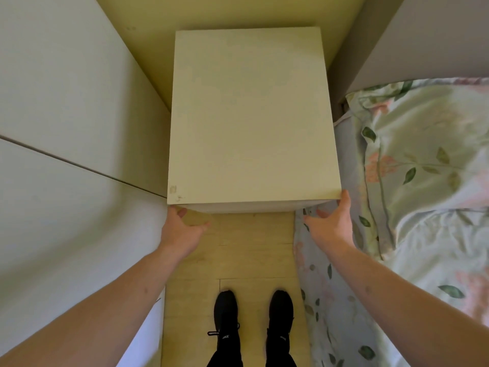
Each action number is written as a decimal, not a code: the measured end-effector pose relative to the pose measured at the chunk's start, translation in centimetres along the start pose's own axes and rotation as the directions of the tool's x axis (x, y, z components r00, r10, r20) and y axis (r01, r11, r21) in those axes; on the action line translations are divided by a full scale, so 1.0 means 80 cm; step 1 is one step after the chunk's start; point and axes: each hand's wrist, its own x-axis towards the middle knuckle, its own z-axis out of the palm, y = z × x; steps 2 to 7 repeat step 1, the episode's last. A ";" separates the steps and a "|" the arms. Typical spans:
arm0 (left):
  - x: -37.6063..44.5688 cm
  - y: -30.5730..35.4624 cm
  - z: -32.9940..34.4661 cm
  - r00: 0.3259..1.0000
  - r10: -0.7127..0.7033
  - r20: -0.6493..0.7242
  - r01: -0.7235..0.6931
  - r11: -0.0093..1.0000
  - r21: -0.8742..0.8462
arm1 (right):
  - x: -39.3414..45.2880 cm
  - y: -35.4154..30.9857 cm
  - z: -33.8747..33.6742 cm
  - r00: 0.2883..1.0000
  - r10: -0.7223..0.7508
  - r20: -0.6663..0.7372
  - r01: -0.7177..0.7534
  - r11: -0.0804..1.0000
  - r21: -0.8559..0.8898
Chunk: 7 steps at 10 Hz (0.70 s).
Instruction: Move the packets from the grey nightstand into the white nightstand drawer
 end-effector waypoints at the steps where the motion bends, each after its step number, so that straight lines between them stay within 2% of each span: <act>1: -0.044 0.010 -0.001 0.998 0.007 0.069 -0.014 0.995 0.095 | -0.040 -0.006 -0.008 0.998 -0.053 0.024 0.054 0.998 -0.036; 7: -0.044 0.010 -0.001 0.998 0.007 0.069 -0.014 0.995 0.095 | -0.040 -0.006 -0.008 0.998 -0.053 0.024 0.054 0.998 -0.036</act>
